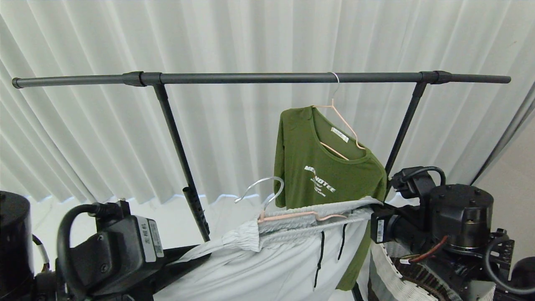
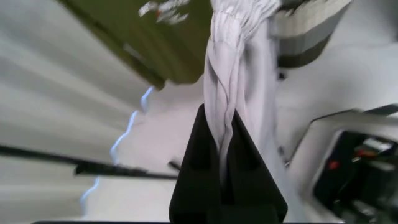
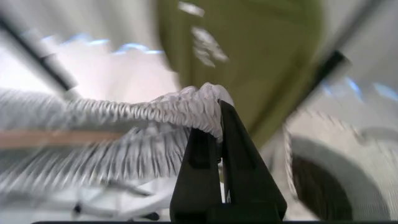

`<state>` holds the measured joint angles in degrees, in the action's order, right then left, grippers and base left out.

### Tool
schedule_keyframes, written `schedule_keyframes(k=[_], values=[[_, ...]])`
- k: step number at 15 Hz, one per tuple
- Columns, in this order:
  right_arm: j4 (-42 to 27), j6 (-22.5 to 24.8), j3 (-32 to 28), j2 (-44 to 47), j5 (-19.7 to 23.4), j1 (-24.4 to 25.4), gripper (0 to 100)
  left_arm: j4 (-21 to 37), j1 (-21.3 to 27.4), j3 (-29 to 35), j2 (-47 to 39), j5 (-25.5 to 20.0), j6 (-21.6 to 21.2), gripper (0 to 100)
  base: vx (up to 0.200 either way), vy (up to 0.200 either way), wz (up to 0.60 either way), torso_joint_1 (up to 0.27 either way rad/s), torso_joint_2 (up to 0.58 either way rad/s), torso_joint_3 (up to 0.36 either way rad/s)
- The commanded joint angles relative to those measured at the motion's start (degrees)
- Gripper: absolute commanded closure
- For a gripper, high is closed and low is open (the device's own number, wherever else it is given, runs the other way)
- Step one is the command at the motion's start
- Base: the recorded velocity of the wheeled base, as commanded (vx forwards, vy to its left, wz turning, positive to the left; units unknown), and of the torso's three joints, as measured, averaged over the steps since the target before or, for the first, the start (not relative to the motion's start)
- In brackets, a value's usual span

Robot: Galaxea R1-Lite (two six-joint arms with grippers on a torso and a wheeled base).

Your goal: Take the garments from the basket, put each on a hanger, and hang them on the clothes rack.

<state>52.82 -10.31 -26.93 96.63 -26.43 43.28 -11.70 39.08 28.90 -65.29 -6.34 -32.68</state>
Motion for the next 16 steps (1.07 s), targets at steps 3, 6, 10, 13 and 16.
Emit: schedule_keyframes(k=[3, 6, 10, 13, 16], values=[[0.0, 10.8, 0.8, -7.5, 9.5, 4.0, 100, -1.2, -2.4, 0.2, -3.2, 3.3, -1.7, 100, 0.0, 0.0, 0.0, 0.0, 0.0, 0.0], [-0.1, 14.4, 1.9, -8.7, 9.9, 9.8, 100, -6.6, -2.4, -0.1, -3.2, 4.0, -1.1, 100, 0.0, 0.0, 0.0, 0.0, 0.0, 0.0], [-0.2, 16.7, 3.9, -8.9, 9.6, 13.2, 0, -11.3, -2.4, -0.1, -2.7, 3.7, -1.0, 100, 0.0, 0.0, 0.0, 0.0, 0.0, 0.0], [-0.2, 19.0, 5.1, -10.2, 10.1, 13.6, 0, -13.0, -1.8, -0.5, -1.4, 2.6, 0.3, 100, 0.0, 0.0, 0.0, 0.0, 0.0, 0.0], [-2.0, 20.3, 5.0, -12.3, 13.8, 10.3, 0, -13.1, -1.9, -2.0, 0.1, -3.0, 0.0, 100, 0.0, 0.0, 0.0, 0.0, 0.0, 0.0]])
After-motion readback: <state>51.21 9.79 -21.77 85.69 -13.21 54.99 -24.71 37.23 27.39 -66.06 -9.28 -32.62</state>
